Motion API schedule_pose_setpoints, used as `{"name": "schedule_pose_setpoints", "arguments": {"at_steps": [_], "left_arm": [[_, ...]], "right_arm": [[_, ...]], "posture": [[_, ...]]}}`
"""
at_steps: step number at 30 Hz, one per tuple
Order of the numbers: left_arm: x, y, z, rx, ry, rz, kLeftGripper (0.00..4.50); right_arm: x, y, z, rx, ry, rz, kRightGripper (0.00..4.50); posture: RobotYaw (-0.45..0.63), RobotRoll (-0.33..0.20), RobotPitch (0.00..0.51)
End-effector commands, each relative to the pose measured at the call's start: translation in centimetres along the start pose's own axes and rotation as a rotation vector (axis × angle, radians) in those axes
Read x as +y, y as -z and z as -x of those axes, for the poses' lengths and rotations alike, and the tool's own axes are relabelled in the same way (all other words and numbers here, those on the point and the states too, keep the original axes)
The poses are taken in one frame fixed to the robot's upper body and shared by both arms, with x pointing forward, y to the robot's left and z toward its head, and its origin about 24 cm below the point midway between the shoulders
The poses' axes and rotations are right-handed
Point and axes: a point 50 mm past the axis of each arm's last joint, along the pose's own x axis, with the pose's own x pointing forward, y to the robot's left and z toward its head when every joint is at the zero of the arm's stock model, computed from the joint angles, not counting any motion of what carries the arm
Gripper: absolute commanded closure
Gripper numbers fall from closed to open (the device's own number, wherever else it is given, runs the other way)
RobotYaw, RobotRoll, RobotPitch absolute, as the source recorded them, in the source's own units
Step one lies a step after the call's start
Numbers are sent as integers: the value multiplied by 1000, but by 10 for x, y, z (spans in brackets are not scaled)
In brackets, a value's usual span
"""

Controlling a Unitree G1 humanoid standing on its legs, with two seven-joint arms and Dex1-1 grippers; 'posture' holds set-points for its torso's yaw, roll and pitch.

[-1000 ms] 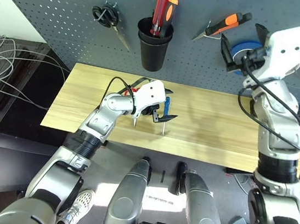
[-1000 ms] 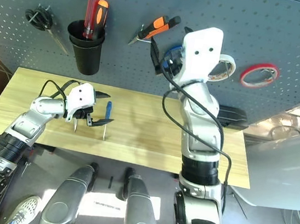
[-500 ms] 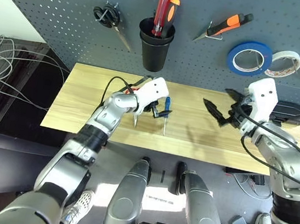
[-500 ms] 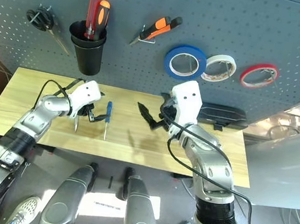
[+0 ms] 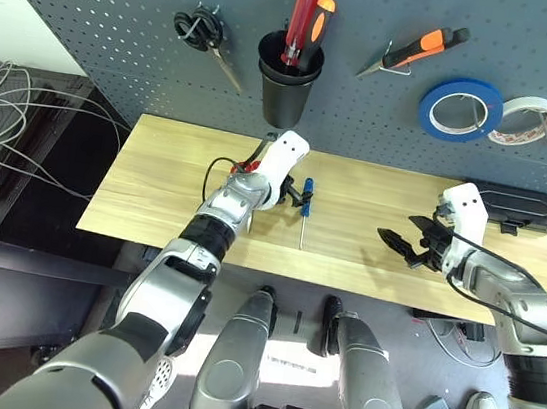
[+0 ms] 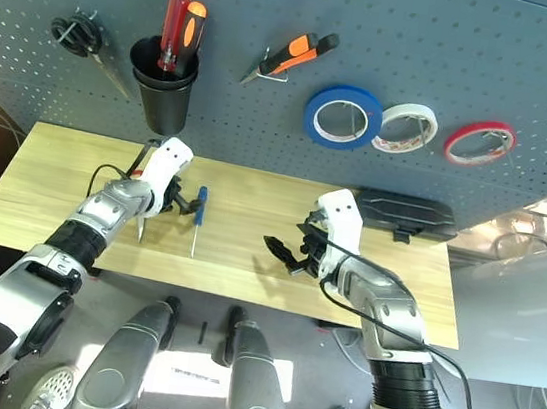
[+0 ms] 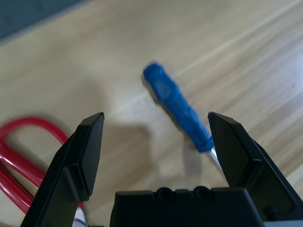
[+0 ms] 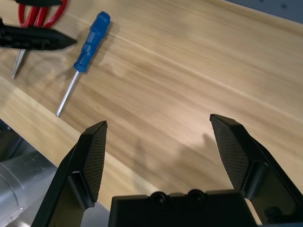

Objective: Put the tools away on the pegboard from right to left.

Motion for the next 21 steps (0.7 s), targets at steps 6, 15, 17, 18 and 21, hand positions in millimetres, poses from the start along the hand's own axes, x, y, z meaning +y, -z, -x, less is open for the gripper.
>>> {"name": "schedule_pose_setpoints", "arguments": {"at_steps": [6, 15, 17, 18, 21], "left_arm": [[-19, 16, -14, 85, 29, 22, 0], [-40, 23, -25, 120, 45, 11, 0], [-42, 22, -27, 120, 37, 5, 0], [-43, 22, -27, 120, 33, 2, 0], [-43, 23, -28, 129, 10, -44, 568]], "right_arm": [[-1, -1, -8, 15, 45, 25, 19], [6, -7, -7, -10, 51, 62, 19], [7, -9, -7, -18, 51, 72, 19], [8, -10, -7, -23, 50, 77, 19], [9, -14, -6, -33, 54, 94, 0]], "posture": [[99, 0, 346], [48, 0, 350], [40, 0, 351], [38, 0, 351], [32, 0, 351]]}}
